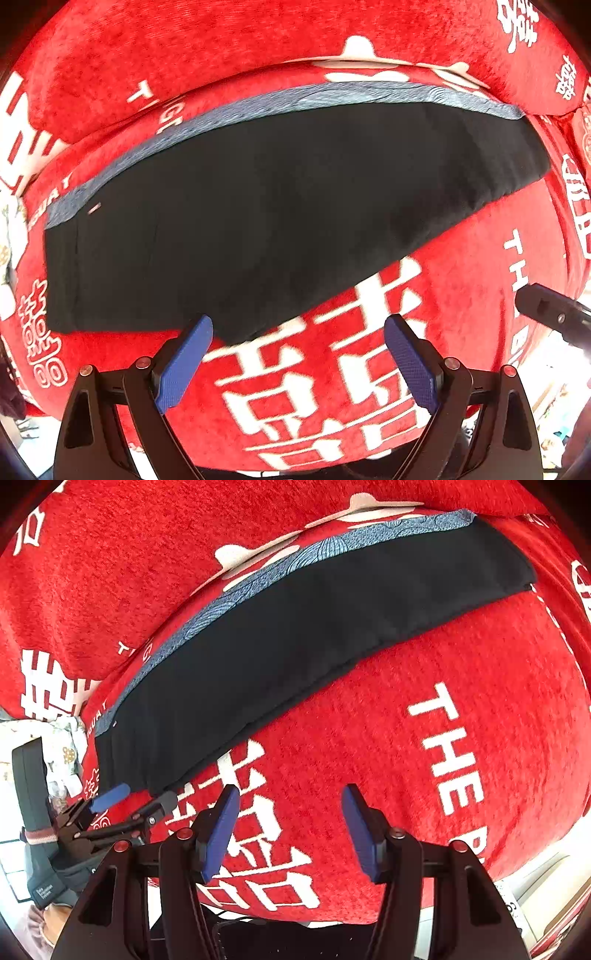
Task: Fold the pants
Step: 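Grasp the trousers' folded end with the right gripper and lift it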
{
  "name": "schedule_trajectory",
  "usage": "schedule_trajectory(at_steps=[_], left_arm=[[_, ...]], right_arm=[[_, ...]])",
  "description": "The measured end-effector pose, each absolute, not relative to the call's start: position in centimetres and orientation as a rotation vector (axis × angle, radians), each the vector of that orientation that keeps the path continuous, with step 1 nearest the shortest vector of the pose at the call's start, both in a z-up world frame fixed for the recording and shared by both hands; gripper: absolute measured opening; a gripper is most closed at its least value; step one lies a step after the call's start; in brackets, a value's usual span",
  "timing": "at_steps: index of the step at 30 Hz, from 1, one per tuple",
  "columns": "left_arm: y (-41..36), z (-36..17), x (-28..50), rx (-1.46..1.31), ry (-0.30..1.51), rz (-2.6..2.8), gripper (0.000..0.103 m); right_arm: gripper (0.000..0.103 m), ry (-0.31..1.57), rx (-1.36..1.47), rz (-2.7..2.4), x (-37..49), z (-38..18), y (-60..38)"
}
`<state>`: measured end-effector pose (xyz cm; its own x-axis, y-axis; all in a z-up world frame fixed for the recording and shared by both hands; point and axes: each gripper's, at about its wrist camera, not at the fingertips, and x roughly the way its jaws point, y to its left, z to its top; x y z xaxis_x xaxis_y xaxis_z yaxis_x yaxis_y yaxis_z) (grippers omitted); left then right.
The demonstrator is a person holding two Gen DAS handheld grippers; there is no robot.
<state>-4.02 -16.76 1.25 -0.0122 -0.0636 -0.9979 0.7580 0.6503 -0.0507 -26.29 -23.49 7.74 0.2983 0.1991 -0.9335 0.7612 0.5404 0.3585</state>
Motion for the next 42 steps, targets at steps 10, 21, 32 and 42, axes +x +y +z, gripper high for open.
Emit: schedule_trajectory(at_steps=[10, 21, 32, 42], left_arm=[[-25.2, 0.3, -7.1, 0.655, 1.459, -0.71, 0.103], [-34.9, -2.1, -11.6, 0.737, 1.473, -0.714, 0.103], [-40.8, -2.2, -9.9, 0.693, 1.409, -0.707, 0.103], [-42.8, -5.1, -8.3, 0.58, 1.403, -0.653, 0.103]], right_arm=[[0.072, 1.212, 1.011, -0.486, -30.7, 7.2, -31.8], [0.08, 1.131, 1.175, -0.515, -37.1, 4.5, -40.6], [0.08, 0.876, 1.399, -0.514, -39.8, 1.8, -45.9], [0.063, 0.667, 1.564, -0.425, -40.3, -2.4, -49.1]])
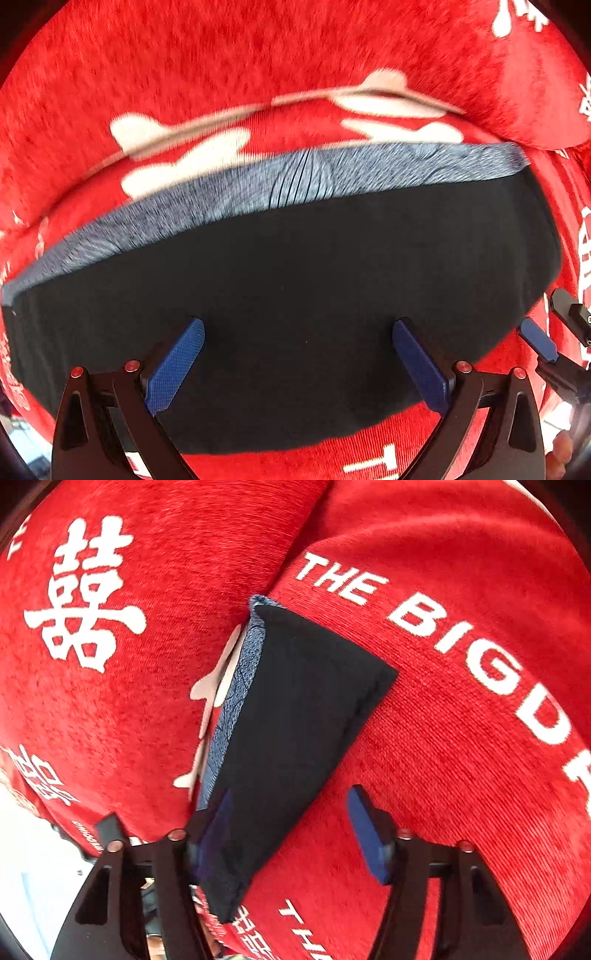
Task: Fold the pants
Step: 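Grasp the trousers' folded end with the right gripper and lift it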
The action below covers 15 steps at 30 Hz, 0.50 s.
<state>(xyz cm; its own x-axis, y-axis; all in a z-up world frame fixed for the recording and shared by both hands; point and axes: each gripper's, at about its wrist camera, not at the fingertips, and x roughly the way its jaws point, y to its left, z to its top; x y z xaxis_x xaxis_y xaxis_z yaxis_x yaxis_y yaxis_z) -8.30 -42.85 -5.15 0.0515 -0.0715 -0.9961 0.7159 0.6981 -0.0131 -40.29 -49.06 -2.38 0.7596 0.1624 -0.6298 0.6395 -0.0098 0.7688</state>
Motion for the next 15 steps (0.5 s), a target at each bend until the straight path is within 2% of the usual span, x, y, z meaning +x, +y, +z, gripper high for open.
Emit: schedule_trajectory(at_steps=[7, 10, 12, 13, 15], left_arm=[[-42.7, -5.2, -9.0, 0.586, 1.371, -0.664, 0.103], [-41.9, -2.8, -9.5, 0.582, 1.321, -0.651, 0.093], [-42.3, -1.4, -8.5, 0.561, 1.258, -0.634, 0.093], [-42.7, -1.0, -8.2, 0.553, 1.243, -0.627, 0.093], [-43.6, -1.1, -7.1, 0.55, 1.223, -0.595, 0.093]], right_arm=[[0.061, 0.54, 1.58, -0.413, -38.6, -3.7, -51.4], [0.061, 0.525, 1.585, -0.421, -37.5, -3.7, -52.2], [0.044, 0.567, 1.59, -0.426, -36.8, -3.7, -52.4], [0.016, 0.584, 1.58, -0.42, -36.6, -3.6, -52.6], [0.014, 0.58, 1.541, -0.404, -36.4, -2.4, -52.5]])
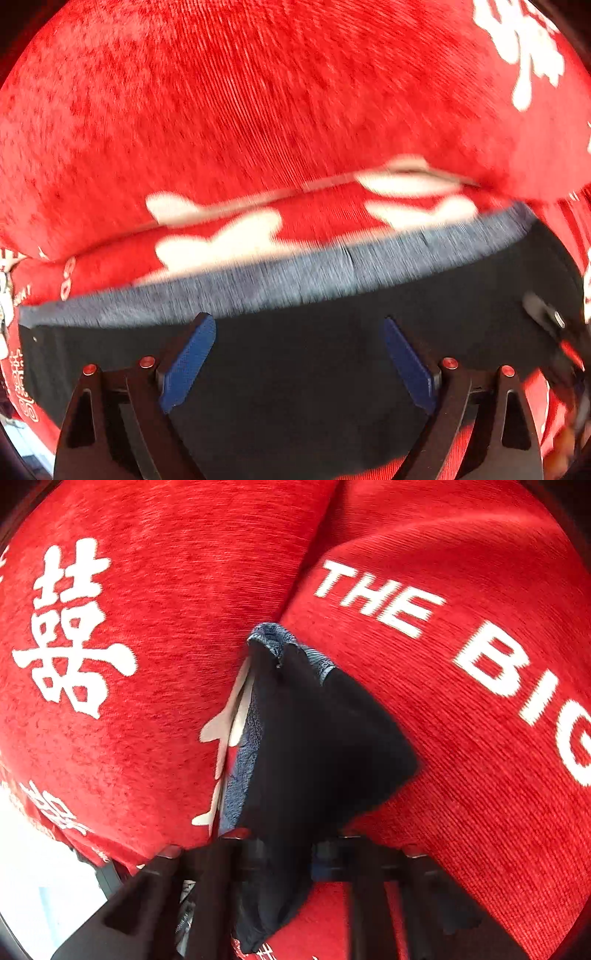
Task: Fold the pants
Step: 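Grasp the trousers' folded end with the right gripper and lift it, then fold the held end over toward the waistband and open the right gripper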
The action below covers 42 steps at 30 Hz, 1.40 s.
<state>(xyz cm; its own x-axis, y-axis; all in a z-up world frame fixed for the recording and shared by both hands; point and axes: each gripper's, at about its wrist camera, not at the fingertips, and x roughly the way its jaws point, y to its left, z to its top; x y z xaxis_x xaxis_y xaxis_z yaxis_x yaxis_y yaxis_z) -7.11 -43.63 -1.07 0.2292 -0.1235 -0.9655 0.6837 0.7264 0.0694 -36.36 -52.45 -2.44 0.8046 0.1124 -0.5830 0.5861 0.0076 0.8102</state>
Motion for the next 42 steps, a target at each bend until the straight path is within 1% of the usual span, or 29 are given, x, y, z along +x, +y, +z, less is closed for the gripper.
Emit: schedule_trajectory(at_steps=[3, 5, 6, 9, 12, 16, 20, 24, 27, 30, 32, 33, 36, 38, 39, 42], left_arm=[[-44.8, -2.6, -5.9, 0.553, 1.219, -0.533, 0.093], [-45.3, -5.0, -5.7, 0.568, 1.267, -0.509, 0.094], [-45.2, -5.2, -5.7, 0.555, 1.25, -0.51, 0.095], [-45.2, -4.8, -6.3, 0.585, 1.207, -0.536, 0.095], [-44.5, -3.6, -6.0, 0.573, 1.24, -0.564, 0.095], [-40.5, -0.5, -5.9, 0.518, 1.204, -0.607, 0.095], [-35.1, 1.0, -5.0, 0.488, 1.213, -0.595, 0.095], [-29.5, 2.2, -2.7, 0.474, 1.235, -0.522, 0.095], [-24.0, 1.9, -0.4, 0.456, 1.253, -0.436, 0.095], [-18.7, 1.5, 2.1, 0.426, 1.268, -0.375, 0.095], [-15.7, 1.5, 3.2, 0.405, 1.281, -0.346, 0.095], [-14.4, 1.6, 3.7, 0.398, 1.287, -0.337, 0.095], [-12.1, 1.7, 4.6, 0.38, 1.302, -0.338, 0.095], [-11.6, 1.1, 5.3, 0.364, 1.309, -0.352, 0.095], [-11.4, 1.0, 5.6, 0.353, 1.314, -0.363, 0.095], [-11.3, 1.3, 6.0, 0.308, 1.33, -0.42, 0.095]], right_arm=[[0.013, 0.576, 1.463, -0.378, -35.8, 0.0, -51.8], [0.013, 0.581, 1.406, -0.363, -35.2, 1.7, -51.4], [0.013, 0.589, 1.368, -0.351, -34.6, 2.7, -51.1], [0.013, 0.608, 1.286, -0.34, -32.7, 4.8, -50.3], [0.013, 0.634, 1.183, -0.338, -30.7, 7.4, -49.1], [0.014, 0.696, 1.005, -0.327, -28.3, 10.9, -46.6], [0.014, 0.783, 0.789, -0.298, -24.6, 14.0, -42.3], [0.014, 0.871, 0.614, -0.276, -20.7, 14.5, -37.2], [0.015, 0.949, 0.503, -0.25, -18.0, 12.7, -32.6], [0.018, 1.061, 0.415, -0.214, -14.5, 8.9, -26.9], [0.024, 1.129, 0.377, -0.195, -13.0, 6.2, -24.2], [0.025, 1.184, 0.315, -0.207, -12.2, 4.5, -22.2], [0.038, 1.238, 0.077, -0.277, -11.4, 3.0, -18.2], [0.066, 1.249, -0.016, -0.26, -10.9, 3.7, -15.9], [0.068, 1.242, -0.034, -0.229, -10.9, 4.6, -14.8], [0.068, 1.204, -0.02, -0.141, -12.6, 7.4, -13.5]])
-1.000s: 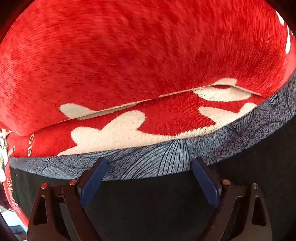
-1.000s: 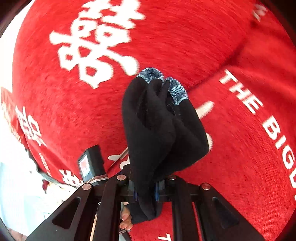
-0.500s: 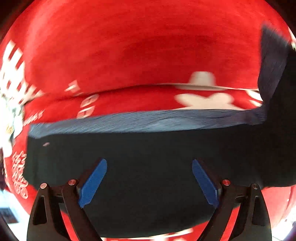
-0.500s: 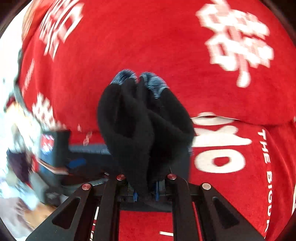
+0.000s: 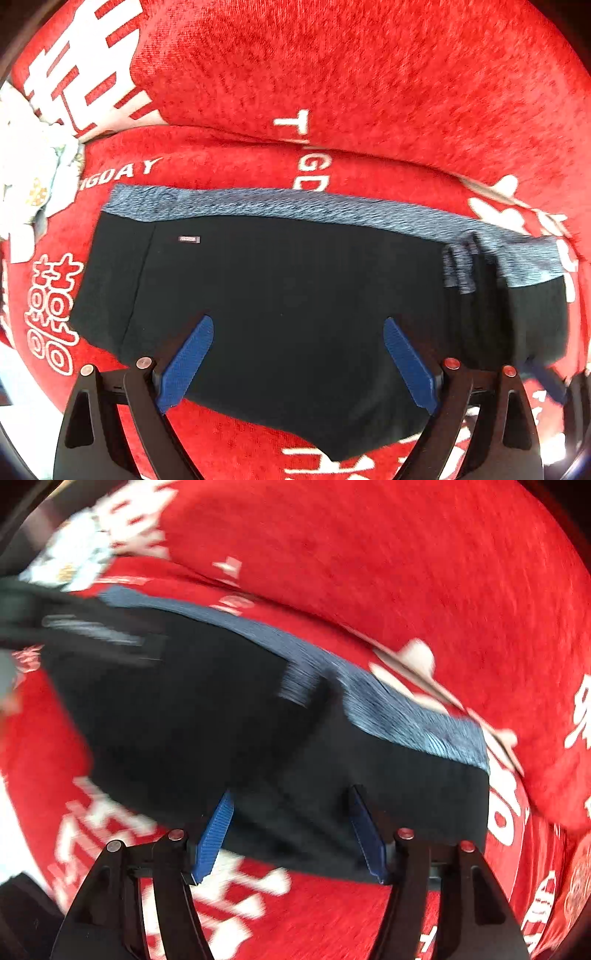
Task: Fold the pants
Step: 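Fold the held end over toward the waistband and open the right gripper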
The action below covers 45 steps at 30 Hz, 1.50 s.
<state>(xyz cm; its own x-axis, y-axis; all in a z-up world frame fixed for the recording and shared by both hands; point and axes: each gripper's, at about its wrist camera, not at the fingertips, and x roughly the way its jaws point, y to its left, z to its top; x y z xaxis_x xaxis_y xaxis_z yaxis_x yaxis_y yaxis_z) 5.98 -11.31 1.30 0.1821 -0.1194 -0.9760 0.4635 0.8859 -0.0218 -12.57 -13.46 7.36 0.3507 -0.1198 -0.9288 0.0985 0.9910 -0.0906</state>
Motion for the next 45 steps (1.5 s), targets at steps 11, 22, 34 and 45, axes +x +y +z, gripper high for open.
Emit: schedule_trajectory(at_steps=[11, 22, 34, 45], left_arm=[[-18.3, 2.0, 1.5, 0.191, 1.469, -0.967, 0.079], [-22.6, -1.3, -0.1, 0.209, 1.58, -1.019, 0.012], [-18.8, -1.3, -0.9, 0.344, 1.473, -0.917, 0.022], [-21.0, 3.7, 1.7, 0.332, 1.349, -0.893, 0.059]], right_arm=[[0.058, 0.954, 1.264, -0.259, -22.1, 3.6, -28.5], [0.005, 0.855, 1.563, -0.374, -24.9, -1.6, -30.1], [0.004, 0.958, 1.475, -0.332, -22.0, -2.2, -27.4], [0.021, 1.048, 1.192, -0.069, -19.5, 4.9, -29.6]])
